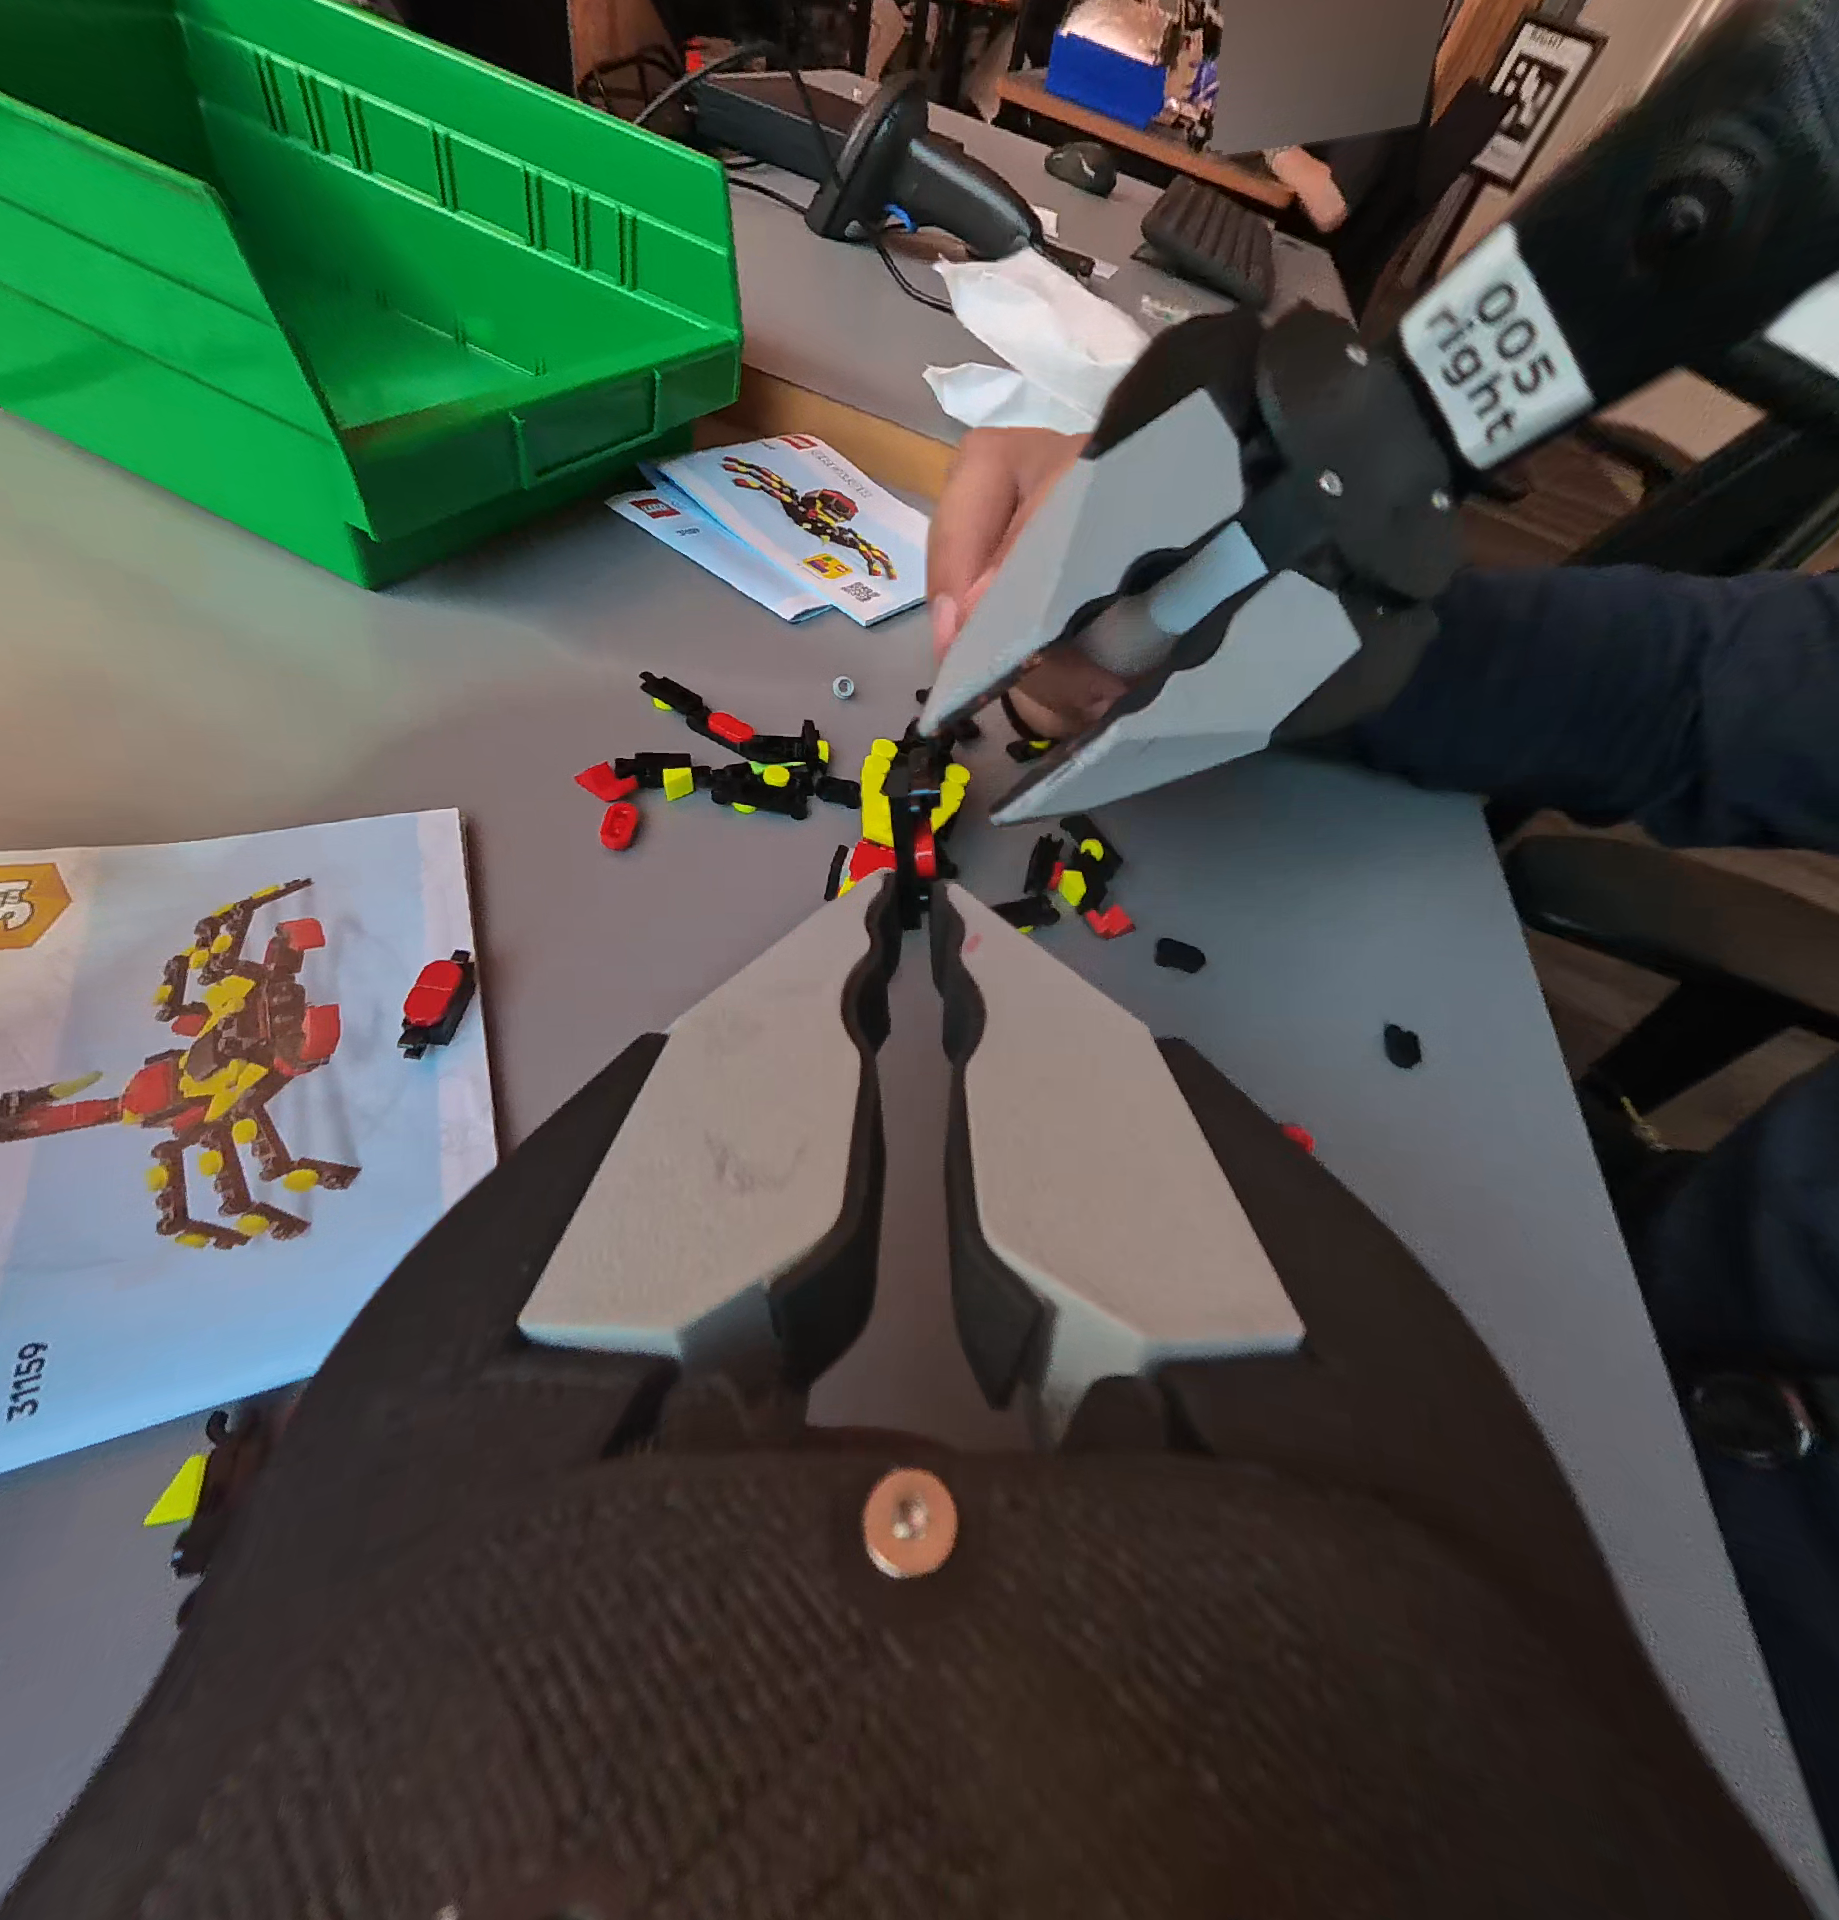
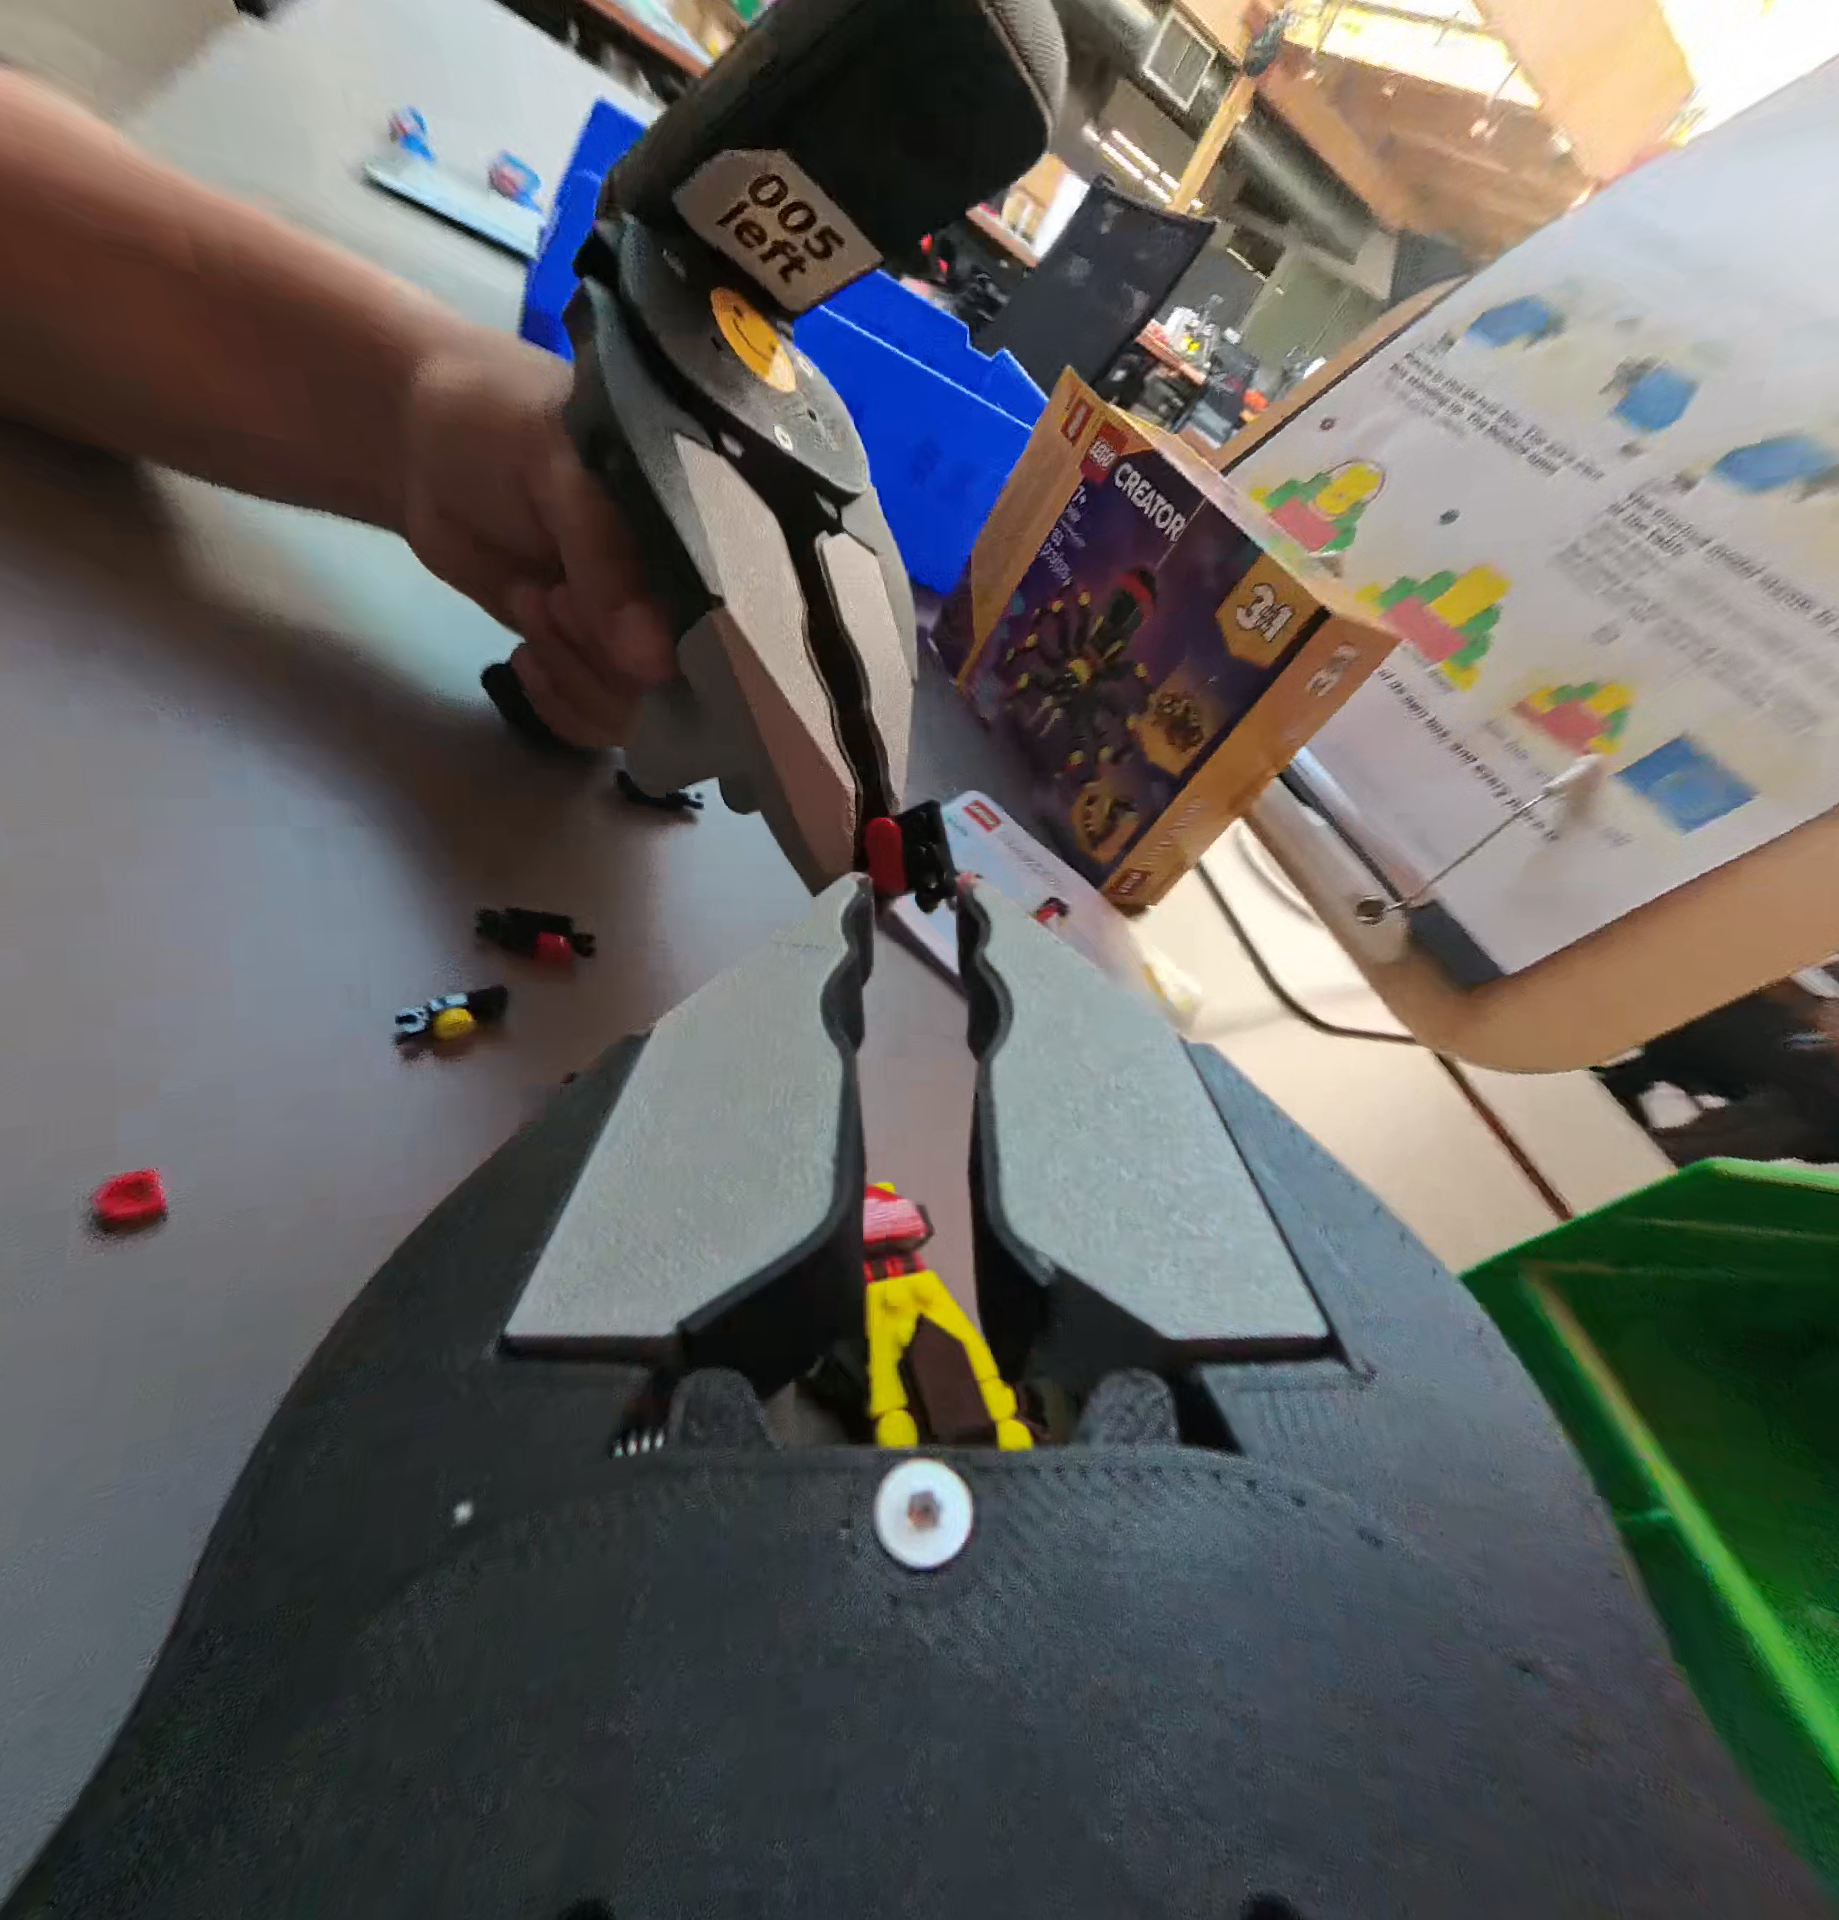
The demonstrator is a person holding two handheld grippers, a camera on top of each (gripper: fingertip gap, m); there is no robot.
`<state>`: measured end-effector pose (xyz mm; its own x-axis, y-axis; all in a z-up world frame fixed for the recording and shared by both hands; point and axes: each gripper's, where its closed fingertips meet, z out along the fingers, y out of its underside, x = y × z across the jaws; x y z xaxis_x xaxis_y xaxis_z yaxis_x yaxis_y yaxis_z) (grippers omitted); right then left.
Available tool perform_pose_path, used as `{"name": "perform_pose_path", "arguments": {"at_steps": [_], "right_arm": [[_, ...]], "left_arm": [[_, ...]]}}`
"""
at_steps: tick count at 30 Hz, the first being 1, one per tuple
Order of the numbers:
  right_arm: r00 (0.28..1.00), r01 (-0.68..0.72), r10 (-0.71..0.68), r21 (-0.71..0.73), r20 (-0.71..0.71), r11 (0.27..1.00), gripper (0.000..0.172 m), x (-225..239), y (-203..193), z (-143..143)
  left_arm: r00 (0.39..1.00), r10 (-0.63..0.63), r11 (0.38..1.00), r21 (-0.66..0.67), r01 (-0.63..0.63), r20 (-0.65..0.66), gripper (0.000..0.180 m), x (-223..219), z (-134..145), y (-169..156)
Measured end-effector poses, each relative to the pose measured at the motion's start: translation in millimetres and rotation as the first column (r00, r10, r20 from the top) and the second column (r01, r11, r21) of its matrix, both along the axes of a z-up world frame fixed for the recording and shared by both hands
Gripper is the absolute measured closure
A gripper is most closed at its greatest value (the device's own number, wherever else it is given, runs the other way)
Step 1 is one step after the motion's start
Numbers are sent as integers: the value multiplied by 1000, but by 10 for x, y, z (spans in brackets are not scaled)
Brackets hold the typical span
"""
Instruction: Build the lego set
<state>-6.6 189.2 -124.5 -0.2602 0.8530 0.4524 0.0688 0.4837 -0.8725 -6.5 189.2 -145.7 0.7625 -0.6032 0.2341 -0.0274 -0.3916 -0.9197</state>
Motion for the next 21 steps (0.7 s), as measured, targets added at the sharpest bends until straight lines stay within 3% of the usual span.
{"name": "perform_pose_path", "arguments": {"at_steps": [4,9,12,15,21], "right_arm": [[999,-9,13,-107,33,994,163,-35,-10,-35],[998,-18,25,-123,54,992,166,-18,-7,-40],[997,-36,45,-140,56,989,168,-8,-44,-24],[997,-53,61,-145,50,988,169,-5,-106,-15],[992,-84,107,-298,61,951,169,18,-103,51]], "left_arm": [[998,-10,1000,15,11,-59,179,49,-39,-8],[995,-10,999,33,13,-95,179,68,-49,-7],[997,-7,998,66,12,-75,172,85,9,-5],[999,-23,996,86,27,-47,177,108,68,-21],[982,17,980,198,21,-190,177,108,120,-9]]}}
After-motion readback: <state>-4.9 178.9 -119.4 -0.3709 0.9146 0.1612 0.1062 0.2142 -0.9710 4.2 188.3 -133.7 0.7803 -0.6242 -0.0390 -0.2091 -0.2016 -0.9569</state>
